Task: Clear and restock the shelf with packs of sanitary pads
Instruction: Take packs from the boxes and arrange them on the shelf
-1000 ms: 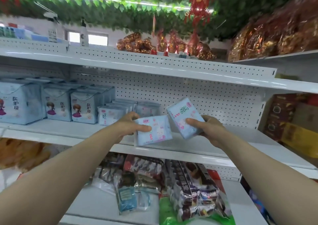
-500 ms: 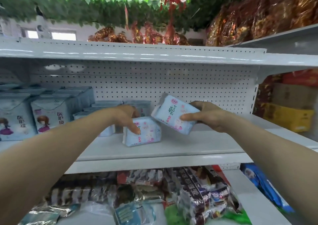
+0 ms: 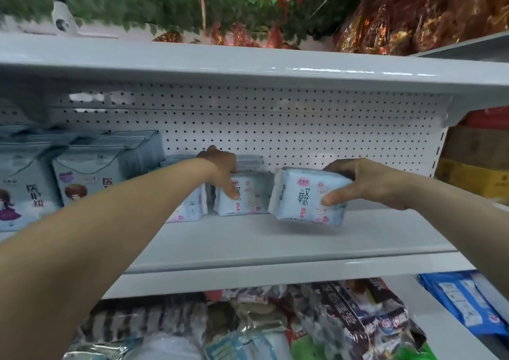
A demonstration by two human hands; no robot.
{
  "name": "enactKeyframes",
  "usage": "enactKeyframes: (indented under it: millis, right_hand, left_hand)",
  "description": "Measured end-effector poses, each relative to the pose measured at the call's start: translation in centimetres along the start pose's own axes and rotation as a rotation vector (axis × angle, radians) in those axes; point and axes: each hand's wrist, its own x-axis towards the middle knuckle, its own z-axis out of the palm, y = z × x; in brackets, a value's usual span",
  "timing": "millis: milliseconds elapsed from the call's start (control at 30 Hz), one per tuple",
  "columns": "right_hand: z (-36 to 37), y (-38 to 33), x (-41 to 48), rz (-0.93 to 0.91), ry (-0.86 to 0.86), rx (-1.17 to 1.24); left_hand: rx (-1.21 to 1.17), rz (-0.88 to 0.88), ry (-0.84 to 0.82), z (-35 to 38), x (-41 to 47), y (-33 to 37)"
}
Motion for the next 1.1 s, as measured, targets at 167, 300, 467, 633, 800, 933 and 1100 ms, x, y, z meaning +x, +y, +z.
enactKeyframes:
  millis: [167,300,467,633,800,933,1100]
  right_hand:
    - [0.6,-0.4,0.5,0.009,-0.001,-0.016]
    - [0.9,-0.6,0.9,0.019,-0.007,-0.038]
    - [1.4,-0.9,2.0,0.021,-0.033,-0.030]
    - [2.2,-1.8,3.3,0.008,-0.059,-0.049]
    - [3.4,-3.0,4.9,-0.009,-0.087,-0.090]
    - [5.0,-4.2,6.3,-0.022,-0.096,-0.142]
    - [6.7,-5.6,8.0,-0.053,-0.092,-0.193]
  left_hand:
    - [-0.013,0.004,0.028,0.0,0.8,-1.0]
    - [-0.017,0.012,0.044,0.2,1.4,-2.0]
    - [-0.030,0.046,0.081,0.9,2.4,-2.9]
    - [-0.045,0.067,0.144,1.6,3.2,-3.1]
    - [-0.046,0.070,0.170,1.9,3.2,-3.2]
    - [-0.096,0.046,0.094,1.3,3.2,-3.5]
    - [-0.191,0.024,0.143,-0.7,2.1,-4.9]
